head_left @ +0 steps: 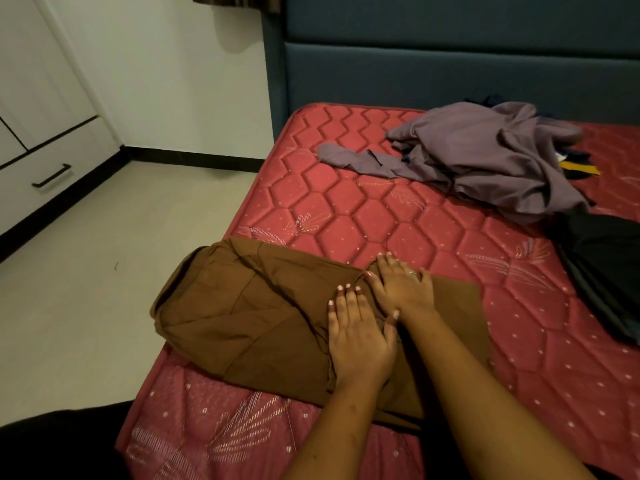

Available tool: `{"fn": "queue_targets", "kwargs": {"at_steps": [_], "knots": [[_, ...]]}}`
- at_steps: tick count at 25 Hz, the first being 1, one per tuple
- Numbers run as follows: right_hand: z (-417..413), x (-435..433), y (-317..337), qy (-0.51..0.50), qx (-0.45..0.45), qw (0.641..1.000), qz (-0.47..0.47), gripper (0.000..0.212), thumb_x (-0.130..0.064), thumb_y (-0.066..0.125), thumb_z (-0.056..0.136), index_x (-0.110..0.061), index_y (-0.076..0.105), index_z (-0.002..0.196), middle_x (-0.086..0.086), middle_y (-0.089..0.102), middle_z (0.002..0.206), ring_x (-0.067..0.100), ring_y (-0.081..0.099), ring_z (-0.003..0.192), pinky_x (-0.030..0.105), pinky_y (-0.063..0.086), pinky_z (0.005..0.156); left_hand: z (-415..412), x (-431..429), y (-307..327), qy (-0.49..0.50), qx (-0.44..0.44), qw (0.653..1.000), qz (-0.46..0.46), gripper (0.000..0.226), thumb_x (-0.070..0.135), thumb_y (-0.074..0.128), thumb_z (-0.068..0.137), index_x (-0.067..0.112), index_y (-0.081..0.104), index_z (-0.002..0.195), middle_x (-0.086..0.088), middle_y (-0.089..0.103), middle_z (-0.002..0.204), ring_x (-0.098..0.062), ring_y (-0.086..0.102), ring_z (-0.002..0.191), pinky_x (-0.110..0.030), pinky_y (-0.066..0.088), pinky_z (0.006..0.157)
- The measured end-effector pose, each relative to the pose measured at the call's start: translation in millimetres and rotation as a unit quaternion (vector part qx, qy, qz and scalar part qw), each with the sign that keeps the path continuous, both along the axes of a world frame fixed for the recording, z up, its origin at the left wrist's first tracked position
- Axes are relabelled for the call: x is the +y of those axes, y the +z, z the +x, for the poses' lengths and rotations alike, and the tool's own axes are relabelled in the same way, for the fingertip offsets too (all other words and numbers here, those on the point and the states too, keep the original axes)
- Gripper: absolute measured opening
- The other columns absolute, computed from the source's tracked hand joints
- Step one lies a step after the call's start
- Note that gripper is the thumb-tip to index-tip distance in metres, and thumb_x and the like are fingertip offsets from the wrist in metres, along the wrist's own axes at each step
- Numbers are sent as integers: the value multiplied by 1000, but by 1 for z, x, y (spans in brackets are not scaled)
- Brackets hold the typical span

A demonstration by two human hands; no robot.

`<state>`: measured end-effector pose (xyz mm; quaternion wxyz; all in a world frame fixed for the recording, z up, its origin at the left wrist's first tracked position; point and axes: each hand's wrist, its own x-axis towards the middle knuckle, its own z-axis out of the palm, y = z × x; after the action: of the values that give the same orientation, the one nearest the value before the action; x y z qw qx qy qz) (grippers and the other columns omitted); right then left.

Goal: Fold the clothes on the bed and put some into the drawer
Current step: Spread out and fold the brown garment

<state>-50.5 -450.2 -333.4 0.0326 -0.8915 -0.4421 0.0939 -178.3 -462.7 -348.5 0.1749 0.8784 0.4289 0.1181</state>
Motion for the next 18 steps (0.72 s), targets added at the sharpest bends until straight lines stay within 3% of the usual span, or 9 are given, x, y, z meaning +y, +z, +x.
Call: {"fn": "queue_targets", "kwargs": {"at_steps": [5,7,9,11,13,15,18], "knots": [[10,-61,32,-166,12,986,-23,62,-55,22,99,-30,7,153,-1,7,162,26,5,148,58,4,114,-13,0,4,-17,17,1000,15,83,59,6,97,6,63,124,-9,61,130,-25,54,125,-40,4,112],[17,-89,38,-275,118,954,21,73,-54,41,95,-31,2,153,9,12,161,36,17,144,53,17,115,-23,0,-1,-46,32,998,18,73,57,15,98,10,63,126,-6,62,130,-23,57,123,-41,6,111],[12,-108,39,-333,247,905,93,96,-47,65,85,-31,-1,153,18,30,152,40,36,135,48,31,112,-34,-7,-1,-54,32,998,29,66,56,29,91,13,65,124,-4,63,128,-20,59,120,-45,9,110],[-4,-117,45,-350,367,845,170,113,-25,80,76,-29,-2,153,18,42,144,38,50,121,45,42,103,-44,-14,-1,-57,56,997,19,67,56,30,84,14,66,123,-3,62,130,-19,59,119,-48,20,107],[-15,-126,53,-349,426,808,209,115,-4,79,74,-25,0,154,17,43,142,35,53,114,38,46,94,-53,-17,2,-59,83,995,5,85,59,13,80,12,47,141,-4,42,149,-20,41,137,-53,21,112],[-17,-132,63,-331,446,801,222,110,8,75,74,-23,6,154,16,38,147,34,48,122,34,42,92,-56,-15,7,-88,108,990,-23,95,62,-6,73,15,10,154,0,5,162,-16,3,149,-54,2,116],[-10,-134,72,-304,451,799,256,96,22,66,71,-18,29,150,16,43,144,33,51,120,32,42,87,-60,-15,23,-94,143,982,-83,68,54,14,98,18,-2,154,3,-8,162,-14,-10,148,-56,-8,114]]}}
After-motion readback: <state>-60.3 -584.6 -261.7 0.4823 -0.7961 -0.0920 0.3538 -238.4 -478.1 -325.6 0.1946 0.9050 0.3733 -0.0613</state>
